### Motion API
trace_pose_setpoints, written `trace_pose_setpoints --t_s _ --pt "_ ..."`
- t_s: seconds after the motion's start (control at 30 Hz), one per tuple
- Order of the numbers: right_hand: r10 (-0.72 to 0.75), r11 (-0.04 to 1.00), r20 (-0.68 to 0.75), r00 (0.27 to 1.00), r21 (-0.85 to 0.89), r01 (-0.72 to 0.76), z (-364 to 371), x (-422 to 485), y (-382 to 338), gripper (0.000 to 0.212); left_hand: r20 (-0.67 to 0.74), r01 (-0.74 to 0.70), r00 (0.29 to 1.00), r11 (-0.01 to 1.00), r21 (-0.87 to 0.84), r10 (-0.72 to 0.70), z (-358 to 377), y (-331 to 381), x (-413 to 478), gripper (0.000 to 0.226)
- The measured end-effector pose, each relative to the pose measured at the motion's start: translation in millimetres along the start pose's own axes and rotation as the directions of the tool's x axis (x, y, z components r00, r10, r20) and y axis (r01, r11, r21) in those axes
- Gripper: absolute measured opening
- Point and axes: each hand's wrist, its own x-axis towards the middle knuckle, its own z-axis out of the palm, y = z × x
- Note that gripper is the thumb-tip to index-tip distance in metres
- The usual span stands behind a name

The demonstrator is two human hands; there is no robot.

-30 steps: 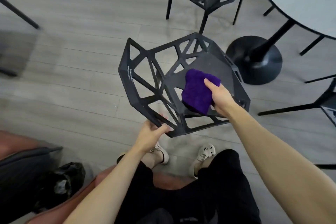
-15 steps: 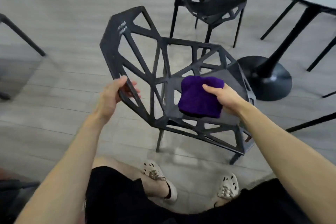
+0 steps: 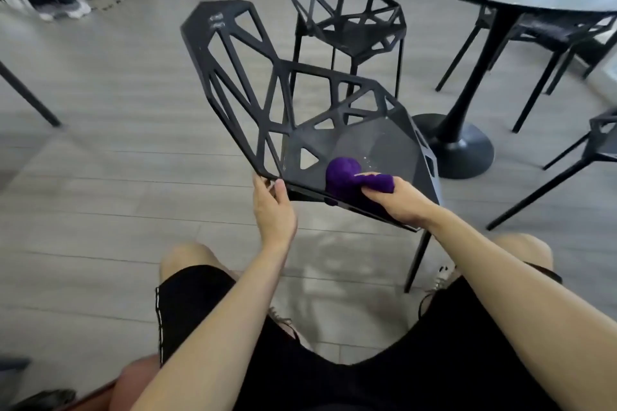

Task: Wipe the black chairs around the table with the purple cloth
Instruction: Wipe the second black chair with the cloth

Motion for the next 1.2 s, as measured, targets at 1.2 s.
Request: trace_pose_setpoints --t_s 1.2 --pt "0.347 0.629 -0.326 0.879 0.776 0.040 -19.2 25.6 -21.1 0.013 -0.170 0.253 0.948 0.961 -0.109 -0.269 45.8 13.4 126.1 0.040"
